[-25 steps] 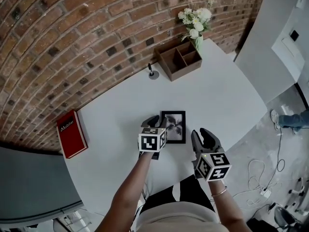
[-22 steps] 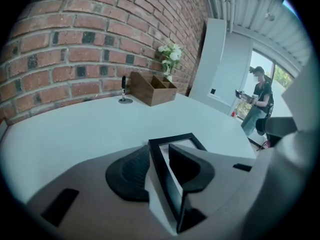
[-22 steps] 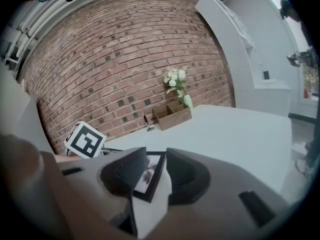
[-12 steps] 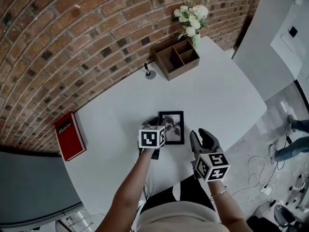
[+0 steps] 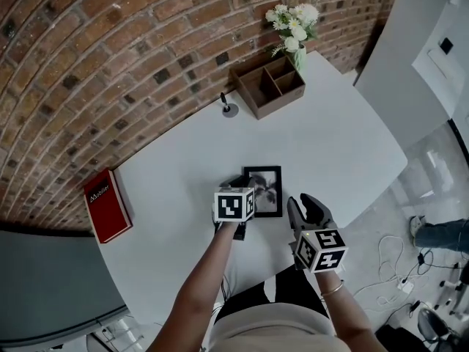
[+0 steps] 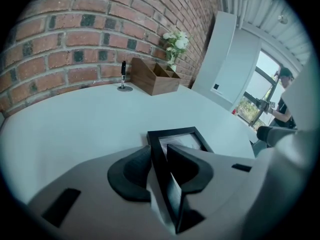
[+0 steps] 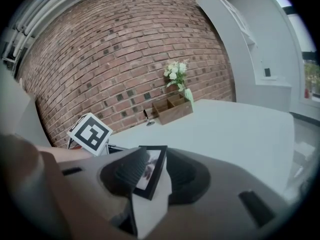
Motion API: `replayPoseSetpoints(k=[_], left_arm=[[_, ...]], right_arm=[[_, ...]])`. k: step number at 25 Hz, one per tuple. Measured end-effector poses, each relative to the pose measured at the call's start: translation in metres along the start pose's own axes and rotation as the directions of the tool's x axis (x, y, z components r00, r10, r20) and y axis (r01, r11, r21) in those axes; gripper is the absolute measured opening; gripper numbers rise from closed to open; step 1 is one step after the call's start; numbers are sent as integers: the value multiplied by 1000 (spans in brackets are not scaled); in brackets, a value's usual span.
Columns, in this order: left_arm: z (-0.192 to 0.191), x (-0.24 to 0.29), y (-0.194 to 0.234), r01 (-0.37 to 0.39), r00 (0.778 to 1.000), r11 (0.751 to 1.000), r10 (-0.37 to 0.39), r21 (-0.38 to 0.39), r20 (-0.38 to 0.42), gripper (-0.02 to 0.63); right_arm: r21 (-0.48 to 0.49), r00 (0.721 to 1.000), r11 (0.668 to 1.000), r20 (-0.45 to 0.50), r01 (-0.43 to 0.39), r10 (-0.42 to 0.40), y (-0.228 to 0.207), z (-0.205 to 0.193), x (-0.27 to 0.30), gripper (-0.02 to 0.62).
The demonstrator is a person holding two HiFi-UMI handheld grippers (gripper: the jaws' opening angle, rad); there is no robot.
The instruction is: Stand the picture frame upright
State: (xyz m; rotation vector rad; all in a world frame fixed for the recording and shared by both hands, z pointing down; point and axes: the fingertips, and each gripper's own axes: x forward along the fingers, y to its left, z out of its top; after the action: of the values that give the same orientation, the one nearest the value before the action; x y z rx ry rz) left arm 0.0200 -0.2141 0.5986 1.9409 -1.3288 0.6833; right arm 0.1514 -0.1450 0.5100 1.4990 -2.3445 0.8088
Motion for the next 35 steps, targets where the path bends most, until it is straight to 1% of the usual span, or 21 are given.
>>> replayPoseSetpoints(k=[14, 21, 30, 35], left_arm=[[0, 0, 0, -26, 1000, 1000, 26, -8, 17, 80], [4, 1, 2, -41, 998, 999, 42, -24, 38, 74], [7, -1, -1, -57, 995, 998, 60, -29, 78, 61], [10, -6, -1, -58, 993, 997, 63, -50, 99, 61]], right_arm=[[-38, 996, 999, -84, -1, -2, 5, -18, 15, 112], [-49, 987, 999, -161, -3, -5, 10, -34, 26, 112], [-48, 980, 999, -197, 3, -13, 9, -43, 28, 112], [-32, 976, 999, -215, 4, -11, 9, -47, 28, 112]])
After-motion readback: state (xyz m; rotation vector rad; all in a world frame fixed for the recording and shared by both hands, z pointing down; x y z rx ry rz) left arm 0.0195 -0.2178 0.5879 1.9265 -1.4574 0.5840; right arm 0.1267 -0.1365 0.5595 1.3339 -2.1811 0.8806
